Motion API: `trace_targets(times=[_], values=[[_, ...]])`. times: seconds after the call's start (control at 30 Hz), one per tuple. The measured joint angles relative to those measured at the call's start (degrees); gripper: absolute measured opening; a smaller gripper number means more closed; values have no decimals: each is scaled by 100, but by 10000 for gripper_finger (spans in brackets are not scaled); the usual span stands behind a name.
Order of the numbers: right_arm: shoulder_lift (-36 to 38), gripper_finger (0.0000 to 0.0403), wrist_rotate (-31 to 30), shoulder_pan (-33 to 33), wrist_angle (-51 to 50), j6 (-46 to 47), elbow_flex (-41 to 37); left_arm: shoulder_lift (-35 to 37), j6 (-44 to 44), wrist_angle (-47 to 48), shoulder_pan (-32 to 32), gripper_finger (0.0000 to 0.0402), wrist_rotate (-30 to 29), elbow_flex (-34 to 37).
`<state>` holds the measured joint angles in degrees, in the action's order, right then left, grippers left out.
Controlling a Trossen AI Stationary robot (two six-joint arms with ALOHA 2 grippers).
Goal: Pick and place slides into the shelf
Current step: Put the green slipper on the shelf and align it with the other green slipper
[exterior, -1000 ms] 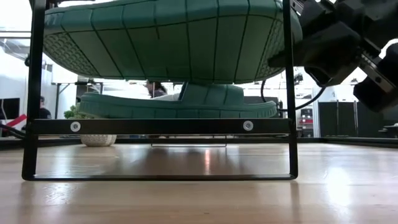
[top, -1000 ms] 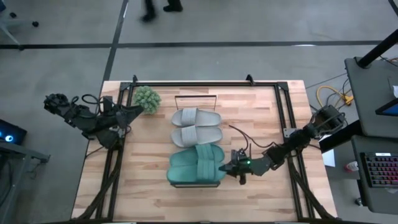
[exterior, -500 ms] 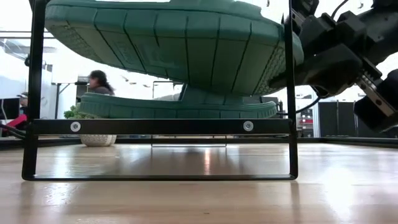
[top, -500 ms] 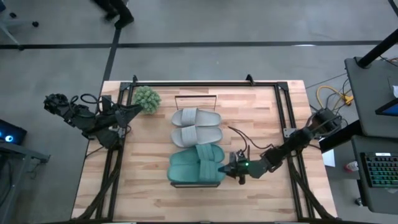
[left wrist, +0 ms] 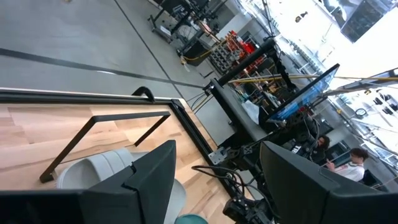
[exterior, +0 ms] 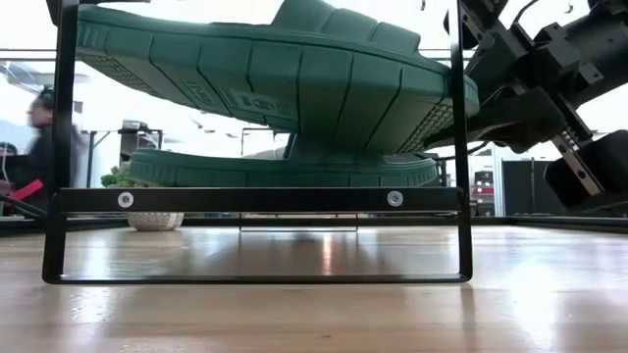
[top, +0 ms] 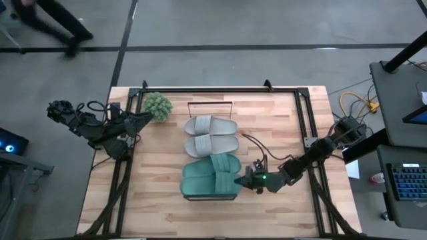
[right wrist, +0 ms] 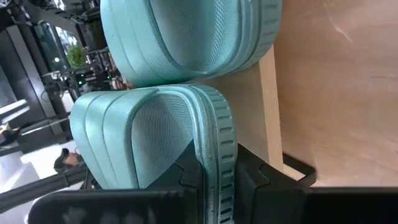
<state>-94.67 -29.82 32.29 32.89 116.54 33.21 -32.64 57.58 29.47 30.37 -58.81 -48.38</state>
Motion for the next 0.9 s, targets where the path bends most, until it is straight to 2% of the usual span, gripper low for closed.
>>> trace_targets(times=[0.57, 0.9], values=[[11, 33, 122, -90, -692, -464, 41, -101, 4, -21, 1, 219, 0, 0], [2, 33, 131, -195, -724, -689, 29, -139, 4, 7, 1, 219, 1, 0]])
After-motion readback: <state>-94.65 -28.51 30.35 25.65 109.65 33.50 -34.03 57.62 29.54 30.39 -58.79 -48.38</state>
